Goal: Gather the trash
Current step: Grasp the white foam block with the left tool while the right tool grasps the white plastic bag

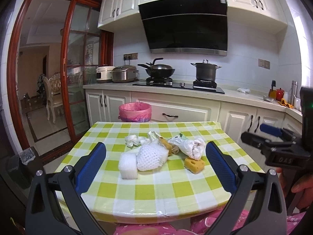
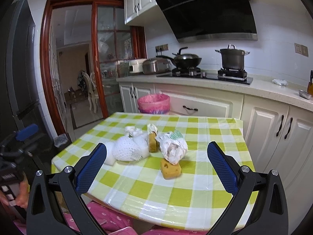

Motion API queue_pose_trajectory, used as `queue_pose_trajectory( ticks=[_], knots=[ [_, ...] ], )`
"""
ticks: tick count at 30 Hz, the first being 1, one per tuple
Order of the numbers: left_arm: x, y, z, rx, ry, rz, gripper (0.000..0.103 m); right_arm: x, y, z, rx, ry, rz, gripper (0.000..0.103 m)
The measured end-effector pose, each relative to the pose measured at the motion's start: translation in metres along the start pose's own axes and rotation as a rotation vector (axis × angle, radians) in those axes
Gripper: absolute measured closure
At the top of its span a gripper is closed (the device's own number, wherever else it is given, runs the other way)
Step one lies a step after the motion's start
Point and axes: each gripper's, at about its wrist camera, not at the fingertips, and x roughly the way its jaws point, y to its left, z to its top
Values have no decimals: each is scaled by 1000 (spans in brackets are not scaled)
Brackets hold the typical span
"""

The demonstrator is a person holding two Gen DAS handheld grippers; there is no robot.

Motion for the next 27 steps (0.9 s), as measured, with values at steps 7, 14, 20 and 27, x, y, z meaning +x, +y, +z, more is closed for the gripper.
queue_pose_trajectory(
  ticks=[7, 14, 20, 27],
  knots=[
    [54, 27, -16, -67, 115, 7, 4, 62, -10, -15, 23, 106, -30, 6],
    [122, 64, -46, -153, 230, 67, 4, 118, -21, -24, 67, 203, -43, 6],
    [175, 80, -61, -147, 284, 84, 4, 165, -37, -29, 109, 280, -39, 6],
    [236, 80, -77, -17, 370, 146, 5, 208, -61, -31, 169, 354, -15, 6]
  ],
)
